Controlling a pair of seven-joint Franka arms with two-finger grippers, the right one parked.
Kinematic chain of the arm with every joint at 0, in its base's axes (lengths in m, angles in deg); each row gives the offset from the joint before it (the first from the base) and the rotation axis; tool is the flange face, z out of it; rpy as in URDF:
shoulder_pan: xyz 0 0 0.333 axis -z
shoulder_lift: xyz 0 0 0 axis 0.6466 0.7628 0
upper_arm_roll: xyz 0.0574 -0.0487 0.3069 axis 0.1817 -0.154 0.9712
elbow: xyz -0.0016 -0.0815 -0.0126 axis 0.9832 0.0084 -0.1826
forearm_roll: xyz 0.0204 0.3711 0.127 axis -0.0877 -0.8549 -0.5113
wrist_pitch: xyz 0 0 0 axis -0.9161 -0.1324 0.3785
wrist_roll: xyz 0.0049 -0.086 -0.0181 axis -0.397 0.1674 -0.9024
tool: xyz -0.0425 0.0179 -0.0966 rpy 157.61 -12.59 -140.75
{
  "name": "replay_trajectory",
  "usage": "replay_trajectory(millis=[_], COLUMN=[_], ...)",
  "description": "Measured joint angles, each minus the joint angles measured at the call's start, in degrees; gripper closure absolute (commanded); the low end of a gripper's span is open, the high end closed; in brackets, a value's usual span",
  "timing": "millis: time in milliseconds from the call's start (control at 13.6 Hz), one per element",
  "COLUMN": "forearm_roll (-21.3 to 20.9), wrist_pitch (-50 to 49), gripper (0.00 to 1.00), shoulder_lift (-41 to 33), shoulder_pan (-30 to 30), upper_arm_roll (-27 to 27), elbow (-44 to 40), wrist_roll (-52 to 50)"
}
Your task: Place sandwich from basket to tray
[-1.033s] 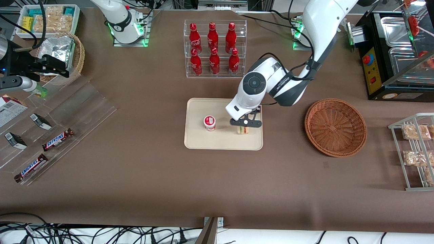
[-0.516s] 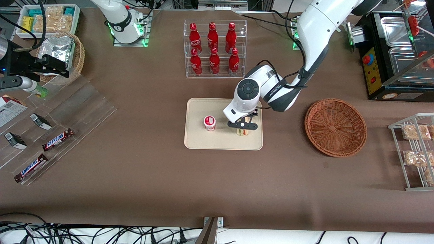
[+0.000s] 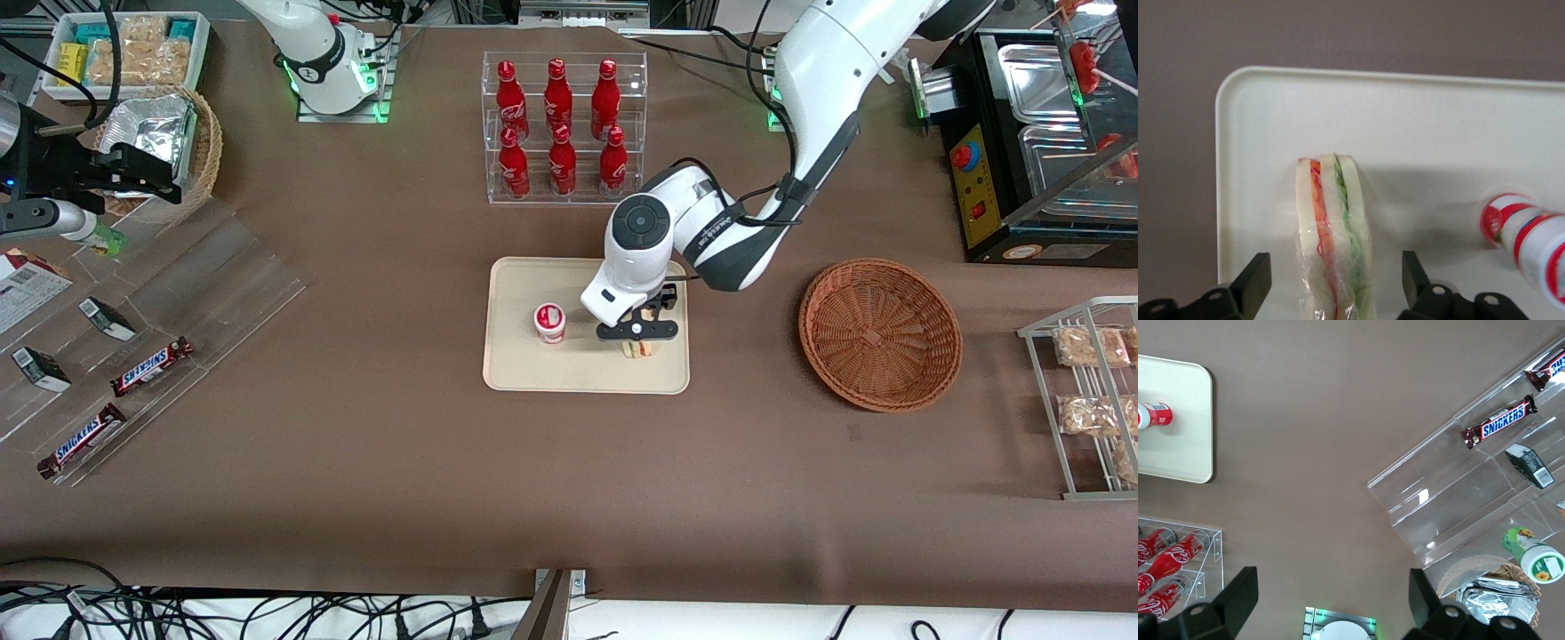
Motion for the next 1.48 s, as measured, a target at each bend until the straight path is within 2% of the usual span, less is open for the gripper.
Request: replay_trajectory(millis=[221,590,1033,1254,1475], forearm_roll=[0.01,0.08,4.53,8.44,14.04], wrist_pitch=[-2.89,-13.82,-20.76,-22.72,-24.62], gripper=[0.0,0.0,0.0,0.0,0.0], shoulder_lift=[-5.0,-14.7,-22.99,-24.68,-26.72], shoulder_pan=[-3.27,-7.84,-14.26,-17.95,-20.04], upper_arm_roll=[0.13,0.12,0.13,0.57,6.89], elbow=[-2.93,-5.32,-5.45,-5.43,-5.43], wrist_roll=[-3.55,-8.25,-7.73,0.09,14.41])
